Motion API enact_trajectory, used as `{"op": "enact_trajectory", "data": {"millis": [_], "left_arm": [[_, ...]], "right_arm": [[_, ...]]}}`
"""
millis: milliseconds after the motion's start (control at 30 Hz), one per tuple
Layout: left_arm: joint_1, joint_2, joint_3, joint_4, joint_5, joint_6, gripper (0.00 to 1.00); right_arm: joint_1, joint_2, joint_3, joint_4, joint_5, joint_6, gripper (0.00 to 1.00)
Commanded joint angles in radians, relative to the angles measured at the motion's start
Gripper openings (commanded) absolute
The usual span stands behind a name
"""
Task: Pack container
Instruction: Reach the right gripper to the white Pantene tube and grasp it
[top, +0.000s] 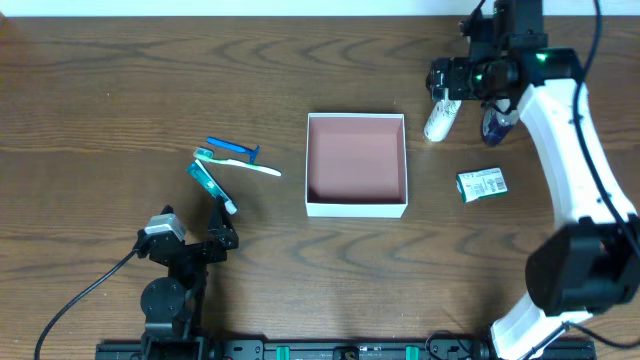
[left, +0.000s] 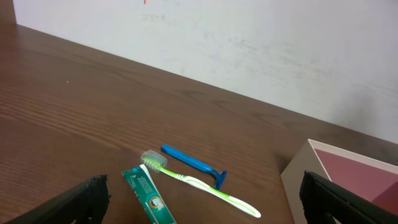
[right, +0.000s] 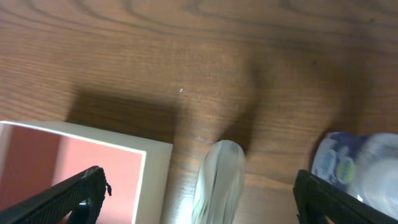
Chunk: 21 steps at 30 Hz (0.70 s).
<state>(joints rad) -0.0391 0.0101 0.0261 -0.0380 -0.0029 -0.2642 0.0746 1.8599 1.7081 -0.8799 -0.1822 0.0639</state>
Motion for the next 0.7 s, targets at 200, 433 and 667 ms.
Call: {"op": "enact_trajectory", "data": {"millis": [200,433,667], "left_arm": [[0.006,-0.005,-0.022,-0.036,-0.011,0.009,0.98],[0.006,-0.005,-0.022,-0.036,-0.011,0.009,0.98],[0.006,-0.005,-0.022,-0.036,-0.011,0.009,0.98]], "right_arm": [[0.014,0.024,0.014,0.063,0.014,0.01,0.59],[0.014,0.024,0.014,0.048,0.026,0.01,0.4],[0.014,0.024,0.014,-0.002,0.072,0.011,0.33]]}}
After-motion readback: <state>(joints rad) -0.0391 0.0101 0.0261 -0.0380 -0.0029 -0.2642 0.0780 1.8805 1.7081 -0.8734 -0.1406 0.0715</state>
